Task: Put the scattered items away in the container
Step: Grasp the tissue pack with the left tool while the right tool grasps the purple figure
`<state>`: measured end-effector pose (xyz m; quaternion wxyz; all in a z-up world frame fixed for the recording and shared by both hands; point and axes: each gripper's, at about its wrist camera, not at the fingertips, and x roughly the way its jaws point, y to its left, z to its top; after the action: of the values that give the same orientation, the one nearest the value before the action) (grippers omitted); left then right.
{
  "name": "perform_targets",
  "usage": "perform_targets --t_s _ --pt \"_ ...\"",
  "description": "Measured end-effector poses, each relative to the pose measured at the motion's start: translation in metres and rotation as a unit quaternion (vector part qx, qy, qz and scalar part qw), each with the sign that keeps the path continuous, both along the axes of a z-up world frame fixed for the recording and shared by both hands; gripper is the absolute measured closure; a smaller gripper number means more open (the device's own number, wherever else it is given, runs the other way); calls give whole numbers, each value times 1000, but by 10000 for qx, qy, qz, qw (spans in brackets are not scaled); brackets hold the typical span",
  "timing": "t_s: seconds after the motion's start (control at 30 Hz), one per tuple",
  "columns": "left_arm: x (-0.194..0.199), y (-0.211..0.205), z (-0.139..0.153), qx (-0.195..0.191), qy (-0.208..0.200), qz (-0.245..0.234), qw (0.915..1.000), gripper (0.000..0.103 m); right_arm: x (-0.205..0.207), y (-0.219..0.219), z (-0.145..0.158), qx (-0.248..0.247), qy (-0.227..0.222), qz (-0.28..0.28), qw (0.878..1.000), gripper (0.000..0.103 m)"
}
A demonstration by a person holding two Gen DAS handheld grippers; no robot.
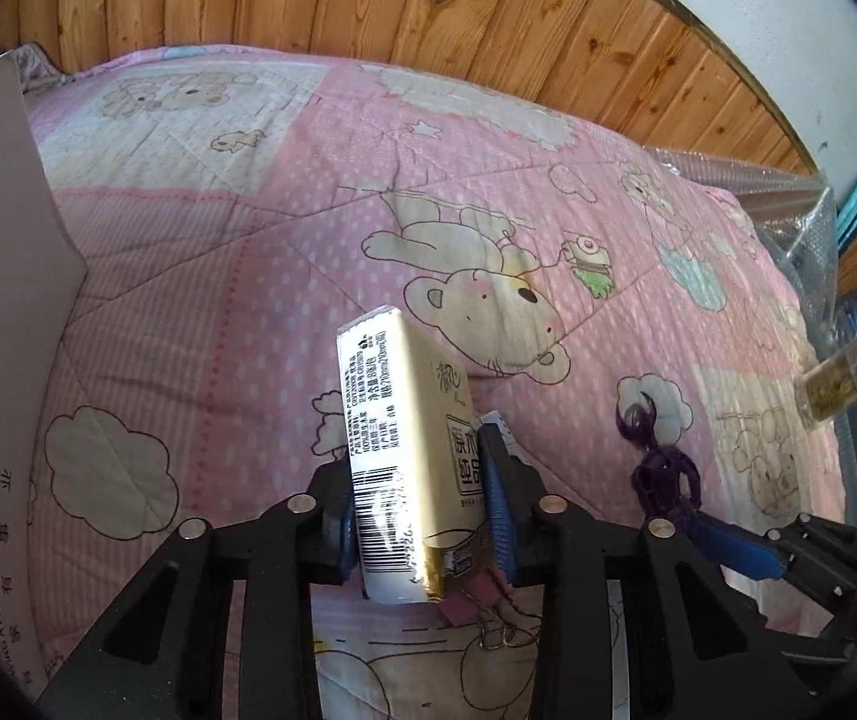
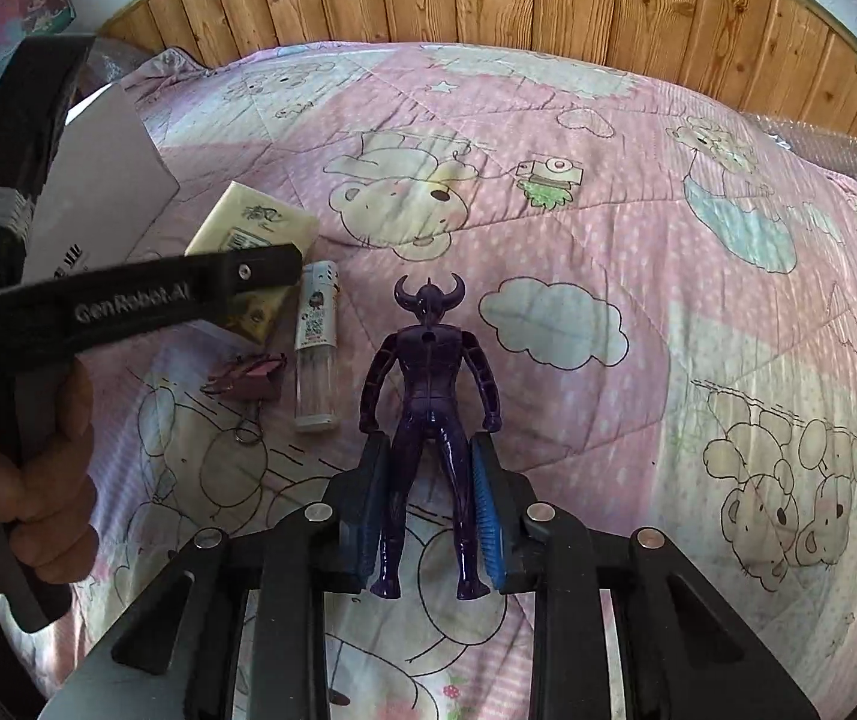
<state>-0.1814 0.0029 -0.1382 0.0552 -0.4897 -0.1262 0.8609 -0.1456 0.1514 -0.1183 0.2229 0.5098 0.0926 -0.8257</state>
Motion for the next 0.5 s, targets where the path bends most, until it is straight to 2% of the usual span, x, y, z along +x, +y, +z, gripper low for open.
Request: perform_targets --t_s 0.17,0.5 --pt "5 -1 5 138 27 71 9999 79 4 -1 16 -264 46 -42 9996 75" --pt "17 -2 35 140 247 242 9993 80 2 -1 32 -652 -43 -174 9977 75"
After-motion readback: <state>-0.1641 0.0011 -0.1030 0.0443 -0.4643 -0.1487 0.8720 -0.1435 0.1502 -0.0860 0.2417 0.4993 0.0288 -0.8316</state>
